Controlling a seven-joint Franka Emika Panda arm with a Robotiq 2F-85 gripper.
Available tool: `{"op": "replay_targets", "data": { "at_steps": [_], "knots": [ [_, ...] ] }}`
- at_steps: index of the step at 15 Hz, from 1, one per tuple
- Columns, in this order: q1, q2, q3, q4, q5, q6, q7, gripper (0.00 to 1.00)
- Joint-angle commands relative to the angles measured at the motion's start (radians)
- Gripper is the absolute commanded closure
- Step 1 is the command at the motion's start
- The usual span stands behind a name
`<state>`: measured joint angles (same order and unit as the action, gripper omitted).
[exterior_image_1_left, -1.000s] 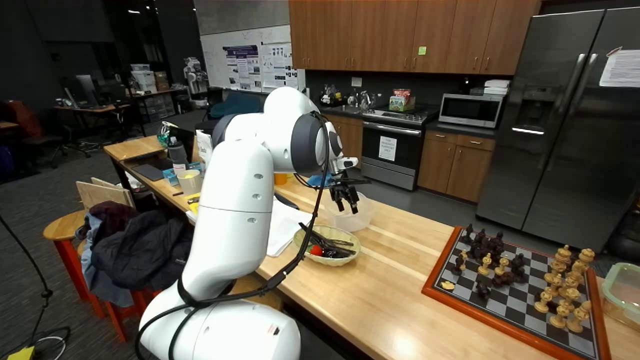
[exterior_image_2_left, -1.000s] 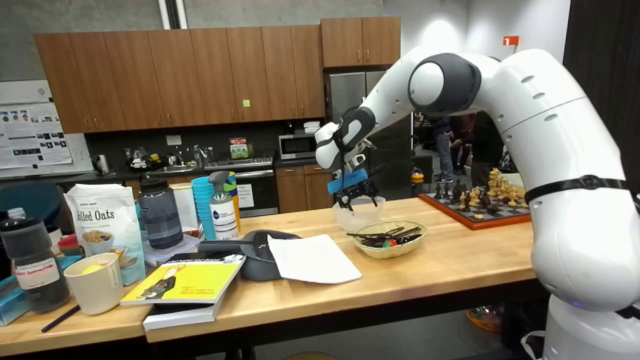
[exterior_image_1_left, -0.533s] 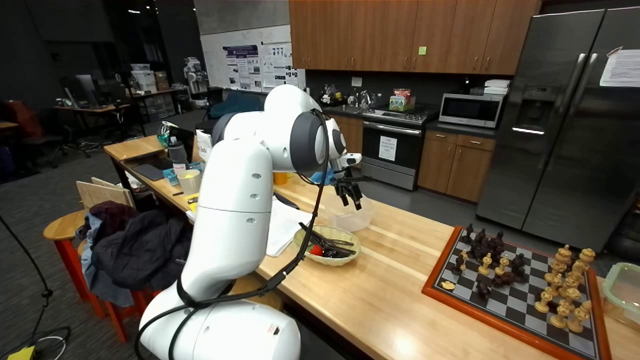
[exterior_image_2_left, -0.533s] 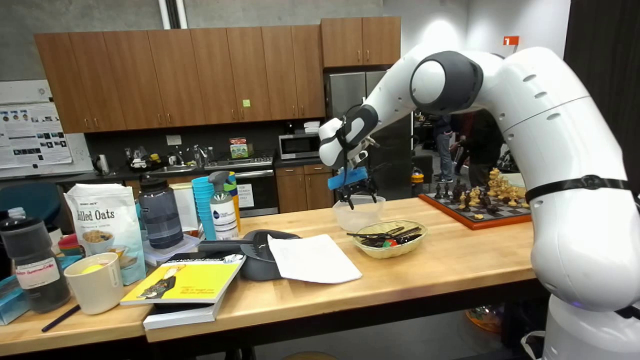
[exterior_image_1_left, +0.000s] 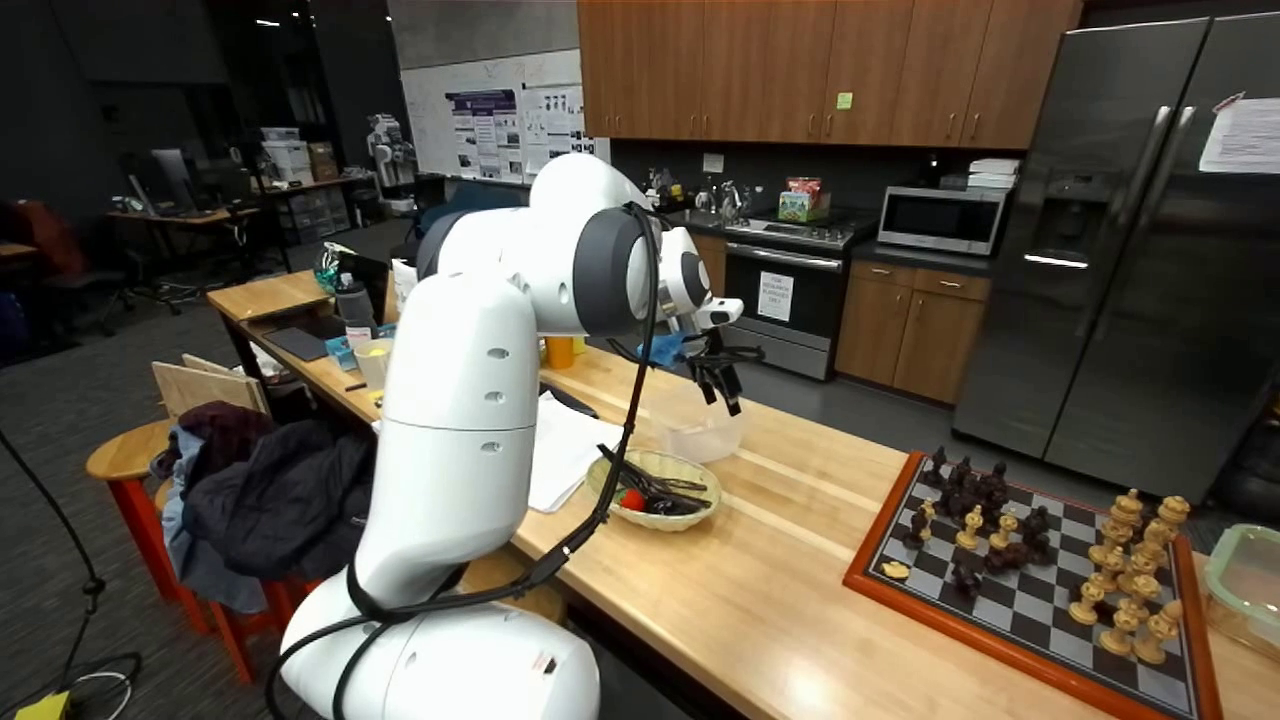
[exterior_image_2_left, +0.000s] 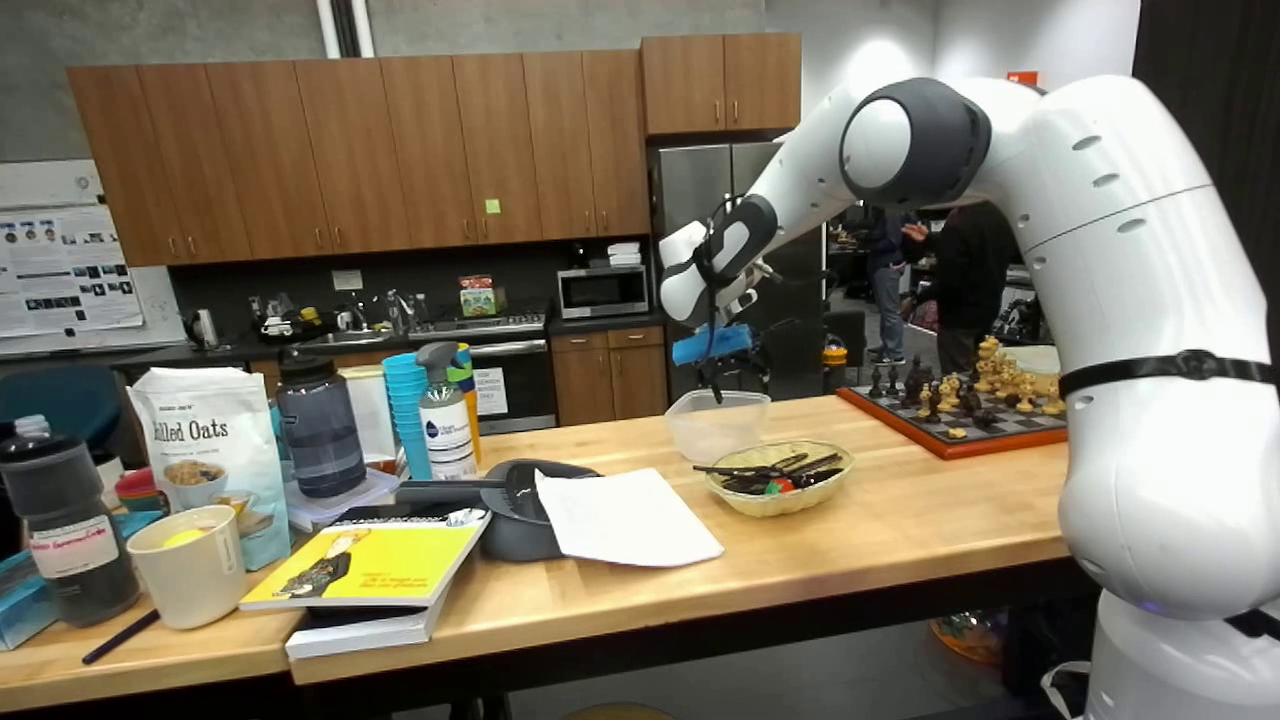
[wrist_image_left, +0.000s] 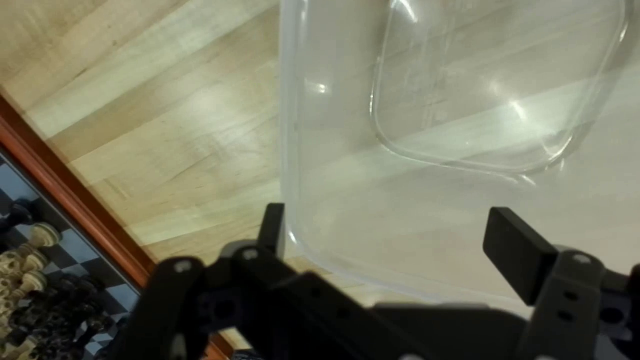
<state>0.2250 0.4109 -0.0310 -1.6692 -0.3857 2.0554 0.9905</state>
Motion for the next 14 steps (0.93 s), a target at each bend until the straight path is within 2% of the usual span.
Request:
{"op": "replay_targets", "data": {
  "at_steps": [1,7,8,9,10,14],
  "knots": [
    [-0.024,-0.029,-0.001,-0.057,0.031,0.036,0.002,0.00],
    [-0.056,-0.027,-0.005,-0.108,0.081,0.079,-0.007,0.00],
    [-0.058,-0.027,-0.006,-0.114,0.084,0.086,-0.008,0.25],
    [-0.059,-0.029,-0.009,-0.122,0.081,0.092,-0.005,0.26],
    [-0.059,-0.028,-0.010,-0.126,0.077,0.098,-0.003,0.32],
    [-0.054,-0.032,-0.015,-0.138,0.064,0.111,0.003,0.63]
  ]
}}
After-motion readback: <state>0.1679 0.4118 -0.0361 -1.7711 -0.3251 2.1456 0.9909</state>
